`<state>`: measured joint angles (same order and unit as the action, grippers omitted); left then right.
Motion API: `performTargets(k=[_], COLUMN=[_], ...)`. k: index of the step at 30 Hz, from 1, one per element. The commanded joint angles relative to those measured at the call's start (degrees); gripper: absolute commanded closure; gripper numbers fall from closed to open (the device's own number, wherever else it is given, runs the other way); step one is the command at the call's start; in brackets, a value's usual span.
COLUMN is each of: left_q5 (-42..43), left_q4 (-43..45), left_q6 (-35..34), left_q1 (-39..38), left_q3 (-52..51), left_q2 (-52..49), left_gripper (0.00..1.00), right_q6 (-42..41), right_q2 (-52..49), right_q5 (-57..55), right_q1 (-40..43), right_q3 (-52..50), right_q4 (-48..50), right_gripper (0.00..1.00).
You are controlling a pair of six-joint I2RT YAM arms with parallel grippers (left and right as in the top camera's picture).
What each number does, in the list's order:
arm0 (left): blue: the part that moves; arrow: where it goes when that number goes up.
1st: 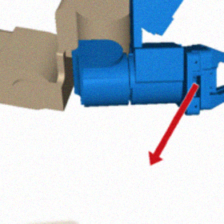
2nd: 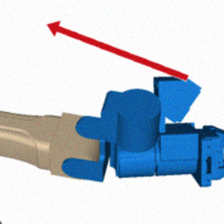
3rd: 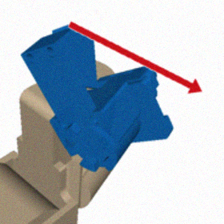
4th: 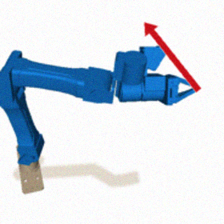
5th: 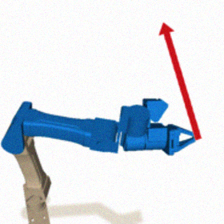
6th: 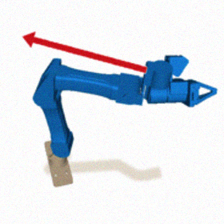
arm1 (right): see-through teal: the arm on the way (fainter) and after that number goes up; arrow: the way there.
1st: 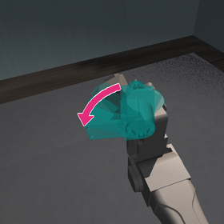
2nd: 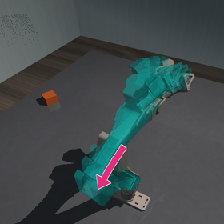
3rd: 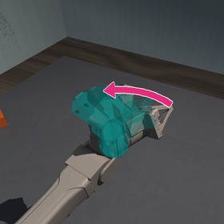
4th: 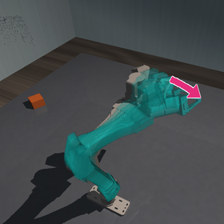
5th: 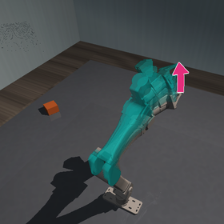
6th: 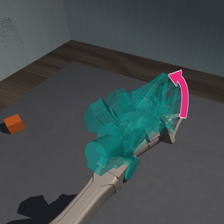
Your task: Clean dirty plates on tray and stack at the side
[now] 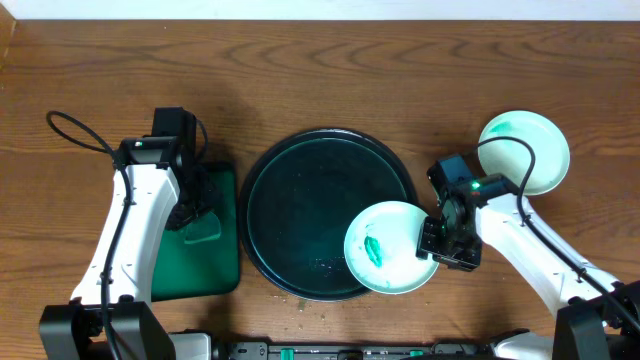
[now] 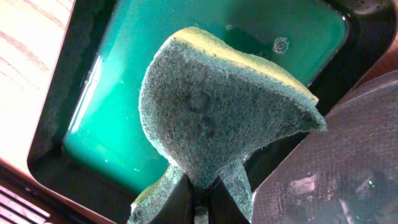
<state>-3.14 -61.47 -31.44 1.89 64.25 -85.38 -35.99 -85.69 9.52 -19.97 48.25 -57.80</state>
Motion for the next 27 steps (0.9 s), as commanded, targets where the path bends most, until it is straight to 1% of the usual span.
performTargets(k=[1,2,3,5,6,7,8,9,14,17,21,24,27], left_q5=[-0.3,-0.3,-0.3,-0.3,-0.3,-0.3,-0.3,-0.3,-0.3,-0.3,-0.3,1.5,6.6], left_q4=[-0.1,-0.1,0.0,0.0,0.0,0.0,0.1,0.1,0.0,0.0,0.3,0.9,2.3], left_q6=[0.8,0.8,0.8,0.8,0.8,0.8,0.8,0.8,0.8,0.8,1.1,3.1,6.1], left_q1=[0.3,0.3,0.3,0.3,0.3,0.3,0.3,0.3,0.3,0.3,0.3,0.3,0.3], left_q3=[-0.3,-0.3,-0.3,-0.3,-0.3,-0.3,-0.3,-0.3,-0.3,-0.3,-0.3,-0.3,-0.3], left_q2=[-0.3,-0.3,-0.3,-0.3,-0.3,-0.3,-0.3,-0.3,-0.3,-0.3,-0.3,-0.3,-0.3], left_gripper=[0.93,0.93,0.92,0.93,0.93,0.93,0.93,0.93,0.93,0.93,0.93,0.93,0.93], right_q6=[-2.4,-2.8,-2.8,-2.8,-2.8,-2.8,-2.8,-2.7,-1.5,2.9,10.0,10.5,9.0], right_q2=[0.5,0.5,0.5,0.5,0.5,0.5,0.5,0.5,0.6,0.6,0.5,0.2,-1.4], right_q5=[1.2,1.3,1.2,1.2,1.1,1.1,1.0,1.0,1.1,1.4,5.5,6.2,6.5], right_q1=[-0.4,-0.4,-0.4,-0.4,-0.4,-0.4,-0.4,-0.4,-0.4,-1.2,-3.4,-5.1,-6.1], right_q3=[-1.8,-2.1,-2.2,-2.2,-2.2,-2.2,-2.2,-2.2,-2.2,-2.1,-1.6,-1.5,-1.5], right_q4=[3.5,4.8,5.9,7.6,8.5,9.3,10.1,10.8,13.5,17.2,24.2,28.9,31.8], right_gripper=[0.45,0.48,0.53,0.71,0.83,0.91,0.96,0.99,0.99,0.99,0.99,0.99,0.99])
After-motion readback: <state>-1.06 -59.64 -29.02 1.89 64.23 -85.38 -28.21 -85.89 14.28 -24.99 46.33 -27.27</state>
